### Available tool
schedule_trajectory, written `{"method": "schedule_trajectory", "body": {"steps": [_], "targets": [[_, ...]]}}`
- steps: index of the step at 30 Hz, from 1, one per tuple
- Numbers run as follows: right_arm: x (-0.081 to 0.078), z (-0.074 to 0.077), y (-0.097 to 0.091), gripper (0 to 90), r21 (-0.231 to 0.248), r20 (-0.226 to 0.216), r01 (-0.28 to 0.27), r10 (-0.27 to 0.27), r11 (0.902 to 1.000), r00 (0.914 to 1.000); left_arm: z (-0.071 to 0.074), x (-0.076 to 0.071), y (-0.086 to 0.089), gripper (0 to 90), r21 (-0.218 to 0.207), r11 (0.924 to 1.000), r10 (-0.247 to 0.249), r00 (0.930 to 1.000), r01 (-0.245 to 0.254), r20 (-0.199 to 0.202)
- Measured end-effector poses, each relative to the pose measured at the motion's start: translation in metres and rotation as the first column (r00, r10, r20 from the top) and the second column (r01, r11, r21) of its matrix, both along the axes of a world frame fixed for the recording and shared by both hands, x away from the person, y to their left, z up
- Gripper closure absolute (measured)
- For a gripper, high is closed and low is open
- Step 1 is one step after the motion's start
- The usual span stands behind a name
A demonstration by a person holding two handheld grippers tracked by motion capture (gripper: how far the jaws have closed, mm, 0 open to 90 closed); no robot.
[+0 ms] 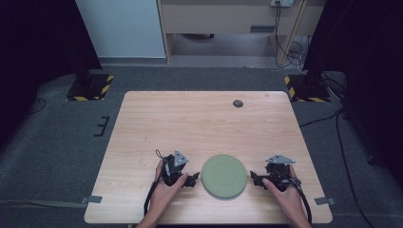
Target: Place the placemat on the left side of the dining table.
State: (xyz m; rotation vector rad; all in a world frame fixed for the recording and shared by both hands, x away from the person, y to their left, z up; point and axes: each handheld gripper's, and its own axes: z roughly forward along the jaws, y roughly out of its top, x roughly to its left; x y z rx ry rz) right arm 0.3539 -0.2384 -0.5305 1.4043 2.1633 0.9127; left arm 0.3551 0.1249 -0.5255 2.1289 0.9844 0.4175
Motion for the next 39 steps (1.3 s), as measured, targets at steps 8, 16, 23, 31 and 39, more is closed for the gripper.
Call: {"method": "schedule_trajectory", "body": {"steps": [8,16,23,31,39], "targets": [[-0.015,0.007,0.002,3.6,0.028,0.039,-0.077,0.076,0.9966,0.9963,0.005,-0.016,-0.010,3.0,-0.010,0.9979,-0.063,0.9979,0.063,0.016],[-0.020,0.006,0.009,4.2,0.025,0.034,-0.108,0.107,0.9939,0.9937,0.002,-0.016,-0.018,3.0,-0.012,0.9972,-0.074,0.9973,0.074,-0.005],[-0.021,0.003,0.018,3.1,0.015,0.034,-0.119,0.118,0.9928,0.9924,-0.001,-0.015,-0.022,2.6,0.027,0.9976,-0.064,0.9978,0.064,-0.014],[-0.019,0.002,0.018,2.1,0.015,0.031,-0.109,0.109,0.9939,0.9936,-0.002,-0.012,-0.023,1.2,0.033,0.9980,-0.053,0.9986,0.053,-0.010],[-0.014,0.002,0.017,1.4,0.011,0.038,-0.090,0.089,0.9959,0.9953,-0.001,-0.005,-0.026,1.2,0.052,0.9977,-0.045,0.9989,0.045,0.014]]}}
